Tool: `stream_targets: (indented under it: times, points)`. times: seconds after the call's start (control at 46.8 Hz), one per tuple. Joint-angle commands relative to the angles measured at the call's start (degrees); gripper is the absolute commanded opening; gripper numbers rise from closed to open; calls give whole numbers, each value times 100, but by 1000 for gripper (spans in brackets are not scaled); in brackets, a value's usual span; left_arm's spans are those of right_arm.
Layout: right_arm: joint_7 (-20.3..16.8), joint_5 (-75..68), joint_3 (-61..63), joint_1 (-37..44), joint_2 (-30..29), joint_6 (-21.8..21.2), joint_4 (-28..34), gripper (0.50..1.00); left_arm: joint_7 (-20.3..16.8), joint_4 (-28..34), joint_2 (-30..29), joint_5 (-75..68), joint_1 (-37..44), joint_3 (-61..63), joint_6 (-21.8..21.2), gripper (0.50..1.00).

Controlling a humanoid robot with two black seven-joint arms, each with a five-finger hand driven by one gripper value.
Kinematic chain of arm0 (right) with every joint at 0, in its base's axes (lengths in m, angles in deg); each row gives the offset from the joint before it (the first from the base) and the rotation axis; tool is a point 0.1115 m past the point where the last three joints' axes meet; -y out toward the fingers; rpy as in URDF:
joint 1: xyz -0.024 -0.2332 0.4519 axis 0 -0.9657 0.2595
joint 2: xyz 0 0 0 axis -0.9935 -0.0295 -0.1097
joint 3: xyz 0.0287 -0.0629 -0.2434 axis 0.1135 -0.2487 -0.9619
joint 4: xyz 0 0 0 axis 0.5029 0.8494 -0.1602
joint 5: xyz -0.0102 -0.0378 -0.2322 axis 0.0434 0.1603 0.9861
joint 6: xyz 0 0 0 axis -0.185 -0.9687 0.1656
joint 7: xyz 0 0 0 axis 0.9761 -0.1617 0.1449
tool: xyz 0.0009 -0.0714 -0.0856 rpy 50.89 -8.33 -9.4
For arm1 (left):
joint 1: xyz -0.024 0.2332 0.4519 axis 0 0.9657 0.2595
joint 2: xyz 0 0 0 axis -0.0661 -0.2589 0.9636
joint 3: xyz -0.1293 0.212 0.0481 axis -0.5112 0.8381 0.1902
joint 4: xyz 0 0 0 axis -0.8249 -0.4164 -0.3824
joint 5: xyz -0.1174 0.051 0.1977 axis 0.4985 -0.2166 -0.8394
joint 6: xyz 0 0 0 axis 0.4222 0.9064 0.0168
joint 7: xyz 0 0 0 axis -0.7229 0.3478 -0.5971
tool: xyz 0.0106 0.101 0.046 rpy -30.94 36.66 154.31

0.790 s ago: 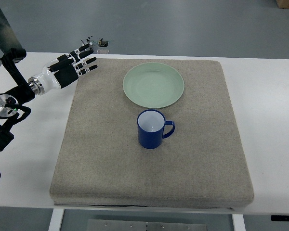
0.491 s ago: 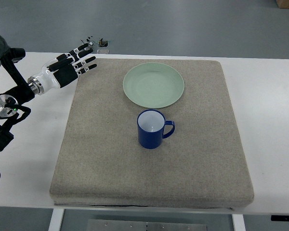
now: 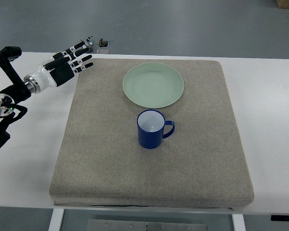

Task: Place cup left of plate with left hand
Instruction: 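Reach the left hand toward the blue mug beside the plate, then wrap the left hand fingers around the blue mug's body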

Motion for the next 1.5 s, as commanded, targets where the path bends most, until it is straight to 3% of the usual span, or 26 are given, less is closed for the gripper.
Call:
stream_targets:
  times: [0.0,0.32,0.47,0.662,0.748,1.111,1.474]
  points:
    - [0,0,0,1,0,0,0,934,-10,-90,-3,-183,9,0,0,999]
    - [0,0,0,1,0,0,0,934,-467,-1540,-143,-1361,334,-9,0,999]
    - [0,0,0,1,0,0,0,934,-669,-1918,-82,-2186,509,-9,0,999]
    - [0,0,0,1,0,0,9,934,-1486,-2173,-64,-3540,685,9,0,999]
    - [0,0,0,1,0,0,0,934,-1671,-2296,-64,-3822,755,9,0,999]
    - [0,0,0,1,0,0,0,934,-1706,-2779,67,-3902,887,949,0,999]
    - [0,0,0,1,0,0,0,934,-1803,-3052,120,-3902,1177,976,0,999]
